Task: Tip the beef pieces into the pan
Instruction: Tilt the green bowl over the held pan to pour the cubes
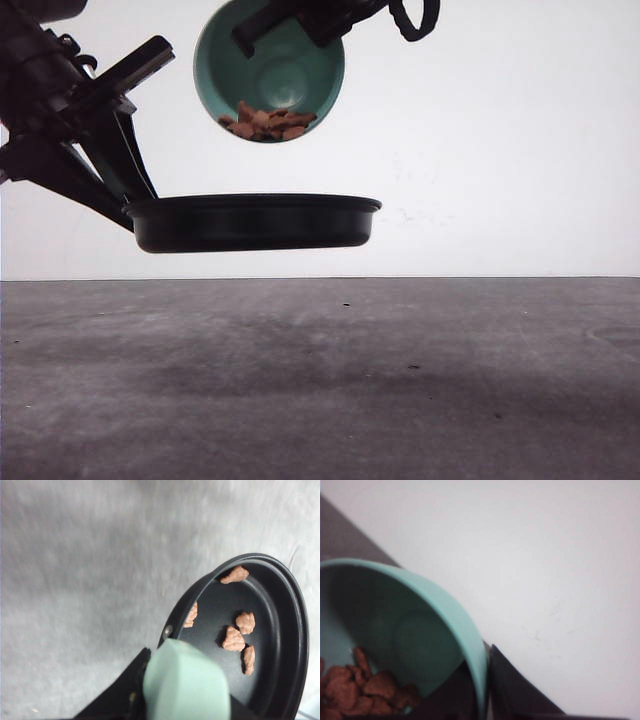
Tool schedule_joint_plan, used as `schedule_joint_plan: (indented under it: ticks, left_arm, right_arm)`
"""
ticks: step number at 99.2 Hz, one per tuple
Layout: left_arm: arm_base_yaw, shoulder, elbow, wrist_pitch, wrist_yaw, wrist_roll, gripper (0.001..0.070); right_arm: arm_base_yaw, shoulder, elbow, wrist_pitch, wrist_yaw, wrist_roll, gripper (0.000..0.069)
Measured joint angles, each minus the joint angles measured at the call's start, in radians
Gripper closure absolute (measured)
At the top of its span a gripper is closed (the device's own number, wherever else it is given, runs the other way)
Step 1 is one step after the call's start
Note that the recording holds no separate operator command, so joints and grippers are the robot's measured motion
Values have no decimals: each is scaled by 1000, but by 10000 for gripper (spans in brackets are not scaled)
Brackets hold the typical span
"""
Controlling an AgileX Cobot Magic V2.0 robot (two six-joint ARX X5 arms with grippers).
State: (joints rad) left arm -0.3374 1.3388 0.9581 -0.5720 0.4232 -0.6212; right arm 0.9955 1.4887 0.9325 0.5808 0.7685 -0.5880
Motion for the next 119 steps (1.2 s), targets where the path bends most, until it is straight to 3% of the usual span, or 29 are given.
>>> schedule_joint_plan:
  ticks: [16,33,47,92,102,119]
  left_arm:
    - [10,0,10,-4,-7,1,657]
    - [11,0,30,-22,-7,13,658]
    - [19,0,32,-33,-10,27,658]
    - [40,0,32,-31,-12,40,658]
    - [53,1,32,-31,-16,47,658]
    - [63,1,32,-31,-16,58,658]
  right_arm:
    - [-2,19,-1,22,-59,-13,675]
    - [11,45,-13,57,10,-39,675]
    - [7,45,-11,131,-99,-67,675]
    - [-4,51,-11,89,-39,-96,675]
    - [-34,58,-11,69,-128,-96,675]
    - [-63,72,-12,66,-58,-97,676]
